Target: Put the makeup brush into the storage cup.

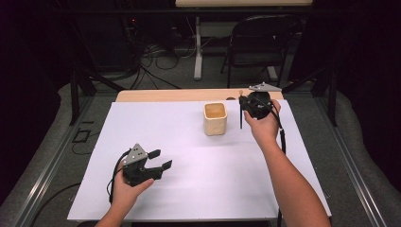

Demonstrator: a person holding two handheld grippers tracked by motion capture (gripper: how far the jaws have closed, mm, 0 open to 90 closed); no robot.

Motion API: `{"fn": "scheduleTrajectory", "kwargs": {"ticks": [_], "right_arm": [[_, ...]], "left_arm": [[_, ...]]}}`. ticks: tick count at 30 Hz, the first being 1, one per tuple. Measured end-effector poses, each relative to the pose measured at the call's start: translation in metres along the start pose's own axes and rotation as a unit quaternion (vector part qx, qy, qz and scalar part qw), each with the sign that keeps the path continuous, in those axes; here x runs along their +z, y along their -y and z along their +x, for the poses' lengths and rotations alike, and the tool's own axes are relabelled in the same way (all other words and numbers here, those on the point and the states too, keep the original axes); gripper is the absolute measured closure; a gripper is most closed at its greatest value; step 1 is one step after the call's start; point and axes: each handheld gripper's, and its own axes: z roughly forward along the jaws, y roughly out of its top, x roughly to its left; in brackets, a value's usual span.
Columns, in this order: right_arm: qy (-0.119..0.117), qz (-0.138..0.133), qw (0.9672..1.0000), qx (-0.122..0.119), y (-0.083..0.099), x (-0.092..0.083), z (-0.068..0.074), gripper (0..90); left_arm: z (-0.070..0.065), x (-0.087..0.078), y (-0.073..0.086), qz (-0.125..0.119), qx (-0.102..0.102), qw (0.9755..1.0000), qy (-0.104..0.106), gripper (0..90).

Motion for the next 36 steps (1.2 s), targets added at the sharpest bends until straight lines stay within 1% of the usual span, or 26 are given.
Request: {"fn": "scheduleTrajectory", "kwargs": {"ticks": [4,6,8,10,20,21,26,29,36], "right_arm": [[0.002,0.000,1.0000,-0.004,-0.005,0.000,0.003,84.0],[0.001,-0.005,1.0000,-0.004,-0.008,0.001,0.005,84.0],[0.000,-0.004,1.0000,-0.008,-0.012,0.001,0.008,84.0],[-0.002,-0.007,0.9999,-0.014,-0.016,0.000,0.010,84.0],[-0.009,-0.021,0.9994,-0.025,-0.036,-0.005,0.024,84.0],[-0.008,-0.021,0.9993,-0.030,-0.039,-0.005,0.026,84.0],[-0.013,-0.032,0.9988,-0.034,-0.048,-0.007,0.031,84.0],[-0.015,-0.032,0.9986,-0.038,-0.052,-0.009,0.034,84.0],[-0.018,-0.041,0.9982,-0.040,-0.060,-0.009,0.042,84.0]], "left_arm": [[0.001,0.000,0.000,0.001,0.000,1.0000,-0.002,35.4],[0.001,0.000,0.000,0.001,0.000,1.0000,-0.002,35.4],[0.001,0.000,0.000,0.001,0.001,1.0000,-0.002,35.4],[0.001,0.000,0.000,0.001,-0.001,1.0000,-0.002,35.4],[0.002,-0.001,0.000,0.000,-0.002,1.0000,-0.002,35.4],[0.002,-0.001,0.000,0.000,-0.002,1.0000,-0.002,35.4],[0.001,0.000,0.000,0.000,-0.002,1.0000,-0.003,35.4],[0.001,0.000,0.000,0.001,-0.001,1.0000,-0.003,35.4],[0.001,0.000,0.001,0.000,-0.002,1.0000,-0.003,35.4]]}}
